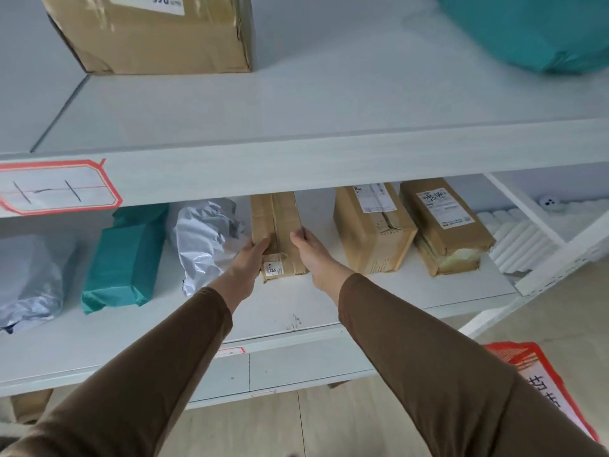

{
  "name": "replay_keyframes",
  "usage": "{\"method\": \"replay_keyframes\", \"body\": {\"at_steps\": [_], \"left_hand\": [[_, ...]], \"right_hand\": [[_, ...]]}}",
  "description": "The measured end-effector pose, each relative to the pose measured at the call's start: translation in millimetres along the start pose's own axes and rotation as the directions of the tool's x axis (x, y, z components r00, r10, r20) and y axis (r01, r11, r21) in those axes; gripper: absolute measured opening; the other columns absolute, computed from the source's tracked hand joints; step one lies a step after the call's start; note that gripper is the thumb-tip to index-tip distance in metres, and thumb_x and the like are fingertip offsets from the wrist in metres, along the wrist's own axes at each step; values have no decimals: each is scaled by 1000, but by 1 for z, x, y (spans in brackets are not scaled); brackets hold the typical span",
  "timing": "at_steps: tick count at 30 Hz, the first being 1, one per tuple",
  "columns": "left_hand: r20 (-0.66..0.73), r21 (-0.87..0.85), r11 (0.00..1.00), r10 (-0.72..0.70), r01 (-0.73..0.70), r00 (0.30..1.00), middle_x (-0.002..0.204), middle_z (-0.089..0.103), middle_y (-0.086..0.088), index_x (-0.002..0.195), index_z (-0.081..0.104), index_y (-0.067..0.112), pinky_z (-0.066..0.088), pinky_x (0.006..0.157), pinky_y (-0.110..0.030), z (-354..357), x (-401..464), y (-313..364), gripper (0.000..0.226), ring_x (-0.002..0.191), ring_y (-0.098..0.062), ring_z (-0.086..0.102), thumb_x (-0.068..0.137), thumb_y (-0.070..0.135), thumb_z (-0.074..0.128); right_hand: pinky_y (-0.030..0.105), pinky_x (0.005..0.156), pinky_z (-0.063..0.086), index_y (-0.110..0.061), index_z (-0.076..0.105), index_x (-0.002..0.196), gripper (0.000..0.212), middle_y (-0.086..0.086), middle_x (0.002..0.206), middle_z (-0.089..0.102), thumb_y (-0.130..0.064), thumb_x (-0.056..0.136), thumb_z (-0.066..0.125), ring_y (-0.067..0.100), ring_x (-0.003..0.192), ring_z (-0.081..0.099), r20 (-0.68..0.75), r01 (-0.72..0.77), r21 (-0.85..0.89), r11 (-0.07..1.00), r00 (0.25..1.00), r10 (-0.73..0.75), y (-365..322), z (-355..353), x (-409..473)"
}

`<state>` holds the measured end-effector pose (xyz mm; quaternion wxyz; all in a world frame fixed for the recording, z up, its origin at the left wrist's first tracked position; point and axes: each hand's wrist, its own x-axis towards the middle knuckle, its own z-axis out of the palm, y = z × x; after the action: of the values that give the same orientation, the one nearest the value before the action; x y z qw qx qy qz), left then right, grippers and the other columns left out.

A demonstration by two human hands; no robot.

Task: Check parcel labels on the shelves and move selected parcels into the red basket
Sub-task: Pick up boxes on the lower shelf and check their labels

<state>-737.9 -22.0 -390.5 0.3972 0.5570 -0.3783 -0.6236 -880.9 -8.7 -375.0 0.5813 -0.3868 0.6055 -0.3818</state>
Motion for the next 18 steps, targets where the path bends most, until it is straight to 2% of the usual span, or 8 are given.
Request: {"method": "replay_keyframes", "body": {"at_steps": [3,5,8,10,12,13,15,18], "left_hand": [[12,23,997,80,-80,997,119,75,-10,139,56,16,57,73,-26,-1,-19,-3,35,94,-20,75,107,30,54],[19,43,985,165,-165,986,124,73,-10,142,54,16,56,81,-29,5,-41,-4,38,102,-21,74,106,30,55],[45,40,952,302,-303,952,136,66,-4,145,49,22,56,97,-28,18,-90,-8,43,124,-18,65,106,36,56],[58,105,912,393,-397,918,154,49,2,147,49,38,46,115,-39,24,-124,-16,53,146,-14,45,100,61,54],[69,353,807,482,-473,874,170,22,13,148,47,51,13,129,-47,26,-156,-23,62,160,-9,4,94,80,38],[82,465,737,516,-491,853,172,10,17,148,46,54,-2,129,-46,26,-172,-26,61,159,-5,-10,95,79,31],[142,519,678,532,-521,834,171,1,21,145,49,55,-11,126,-43,31,-203,-26,50,156,0,-18,101,65,28],[195,409,688,575,-599,794,171,3,20,148,52,44,3,130,-49,38,-235,-33,47,157,0,-8,105,34,36]], "right_hand": [[28,100,32,-29,35,157,55,-8,154,47,-44,106,49,15,136,46,-31,47,18,999,998,-47,0,-2,-20],[29,95,35,-29,40,152,50,-9,140,54,-43,105,52,14,124,51,-60,85,48,995,995,-82,1,-7,-42],[34,99,41,-31,46,141,43,-10,137,59,-49,102,54,15,126,55,-75,133,131,982,989,-124,10,-17,-79],[39,105,46,-31,53,134,38,-7,132,66,-51,102,54,15,123,61,-99,131,238,962,989,-111,21,-29,-104],[40,101,52,-27,61,131,37,-3,123,74,-49,102,53,19,117,68,-96,96,379,921,993,-64,36,-44,-132],[39,95,54,-25,64,131,39,-1,120,76,-49,103,51,20,113,71,-76,62,440,896,997,-32,44,-51,-146],[36,84,55,-22,66,134,45,4,120,77,-51,104,48,20,106,73,-27,-11,540,842,999,30,62,-63,-169],[35,80,54,-18,65,137,51,9,126,74,-51,106,42,22,107,71,6,-54,616,786,998,64,83,-73,-197]]}}
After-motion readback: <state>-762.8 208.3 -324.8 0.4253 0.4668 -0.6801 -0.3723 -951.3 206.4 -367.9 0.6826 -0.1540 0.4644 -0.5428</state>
